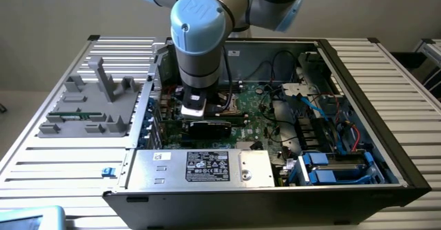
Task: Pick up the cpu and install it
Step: 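Install the second cpu locking lever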
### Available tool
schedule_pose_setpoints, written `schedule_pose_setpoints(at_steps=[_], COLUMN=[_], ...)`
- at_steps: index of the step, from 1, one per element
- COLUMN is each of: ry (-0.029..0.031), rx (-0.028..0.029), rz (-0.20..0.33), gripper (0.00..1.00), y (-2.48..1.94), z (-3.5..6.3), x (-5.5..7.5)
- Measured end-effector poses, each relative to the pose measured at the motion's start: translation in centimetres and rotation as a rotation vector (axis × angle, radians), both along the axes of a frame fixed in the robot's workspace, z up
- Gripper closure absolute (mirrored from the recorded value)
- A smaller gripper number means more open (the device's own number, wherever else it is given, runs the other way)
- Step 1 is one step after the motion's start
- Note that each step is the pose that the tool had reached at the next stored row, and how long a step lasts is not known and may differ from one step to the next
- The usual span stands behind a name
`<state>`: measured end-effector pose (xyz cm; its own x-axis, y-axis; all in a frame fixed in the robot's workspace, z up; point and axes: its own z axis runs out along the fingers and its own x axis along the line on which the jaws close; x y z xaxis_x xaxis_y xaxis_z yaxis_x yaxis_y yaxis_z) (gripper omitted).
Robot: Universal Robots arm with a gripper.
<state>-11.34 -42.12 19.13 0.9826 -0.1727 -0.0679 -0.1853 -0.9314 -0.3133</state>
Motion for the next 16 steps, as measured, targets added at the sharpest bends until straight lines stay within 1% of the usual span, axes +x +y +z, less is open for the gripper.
schedule_pose_setpoints(at_steps=[8,16], ry=[-0.0022,-0.0026], rx=[0.0,-0.0003], rz=[0.0,0.0], gripper=[0.89,0.89], y=[0.0,-0.04], z=[-0.03,-0.02], x=[-0.15,-0.51])
